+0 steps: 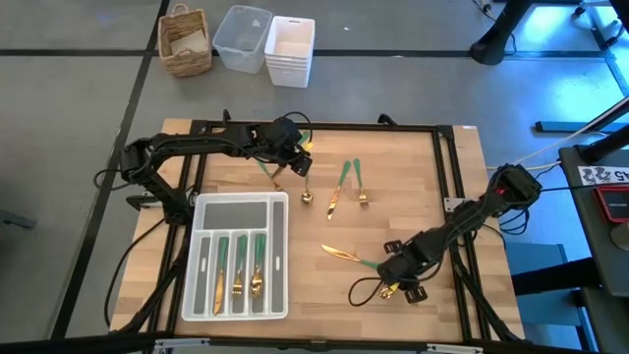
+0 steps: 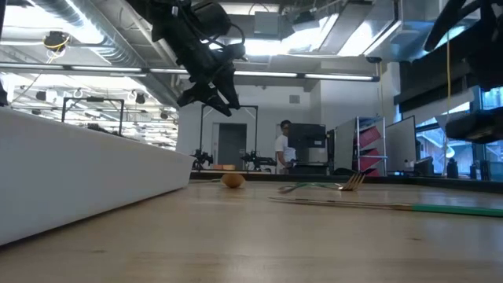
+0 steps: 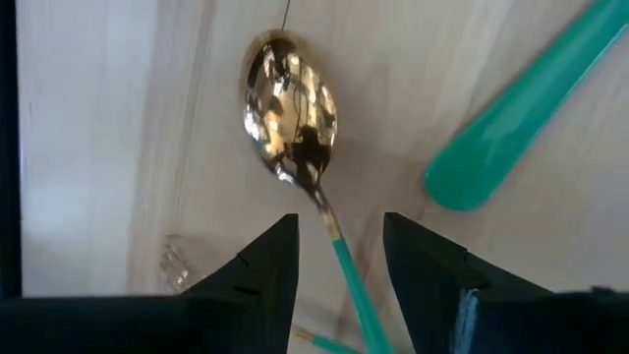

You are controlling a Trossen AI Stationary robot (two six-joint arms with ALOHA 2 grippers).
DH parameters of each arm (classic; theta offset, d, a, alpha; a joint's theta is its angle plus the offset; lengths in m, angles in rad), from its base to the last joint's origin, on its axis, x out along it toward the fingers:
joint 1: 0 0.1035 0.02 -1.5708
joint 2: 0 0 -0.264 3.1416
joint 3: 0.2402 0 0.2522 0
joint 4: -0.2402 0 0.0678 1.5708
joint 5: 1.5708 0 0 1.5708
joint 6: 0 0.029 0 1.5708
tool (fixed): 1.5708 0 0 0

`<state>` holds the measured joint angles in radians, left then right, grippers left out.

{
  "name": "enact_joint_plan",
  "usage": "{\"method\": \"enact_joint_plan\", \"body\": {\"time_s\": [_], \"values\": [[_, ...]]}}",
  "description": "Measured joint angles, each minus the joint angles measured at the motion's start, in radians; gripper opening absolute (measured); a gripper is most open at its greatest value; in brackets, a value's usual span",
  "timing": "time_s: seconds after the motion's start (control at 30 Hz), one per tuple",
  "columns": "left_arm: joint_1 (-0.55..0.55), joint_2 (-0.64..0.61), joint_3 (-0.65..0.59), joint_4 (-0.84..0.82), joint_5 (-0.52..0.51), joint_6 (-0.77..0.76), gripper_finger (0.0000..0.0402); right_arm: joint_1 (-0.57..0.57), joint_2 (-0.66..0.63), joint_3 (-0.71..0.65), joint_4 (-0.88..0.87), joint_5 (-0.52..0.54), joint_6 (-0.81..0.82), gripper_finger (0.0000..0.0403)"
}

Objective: Sort silverware
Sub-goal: Put the green spoon on the silverware tray

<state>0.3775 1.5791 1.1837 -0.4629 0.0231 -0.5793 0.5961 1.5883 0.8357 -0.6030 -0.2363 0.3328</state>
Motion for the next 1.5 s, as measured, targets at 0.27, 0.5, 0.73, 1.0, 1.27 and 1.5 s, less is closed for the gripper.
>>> {"method": "enact_joint_plan", "body": {"time_s": [0.27,0.5,0.73,1.0,1.27,1.5], "values": [[0.000,0.000,0.000,-0.001,0.000,0.000,0.0115,0.000,-0.001,-0.047,0.040,0.035,0.003,0.0132],[0.000,0.000,0.000,-0.001,0.000,0.000,0.0115,-0.002,-0.003,-0.064,0.072,0.046,0.003,0.0053],[0.000,0.000,0.000,-0.001,0.000,-0.035,0.0115,-0.002,-0.002,-0.064,0.076,0.045,0.011,0.0019],[-0.005,0.000,0.000,0.006,0.008,-0.022,0.0115,-0.001,0.005,-0.028,0.049,0.028,0.056,0.0007],[-0.028,-0.015,0.000,0.075,0.200,0.109,0.0115,0.000,0.004,0.123,-0.075,0.131,0.068,0.0006],[-0.033,-0.063,0.000,0.083,0.593,0.108,0.0115,-0.016,0.003,0.258,-0.260,0.485,0.053,0.0007]]}}
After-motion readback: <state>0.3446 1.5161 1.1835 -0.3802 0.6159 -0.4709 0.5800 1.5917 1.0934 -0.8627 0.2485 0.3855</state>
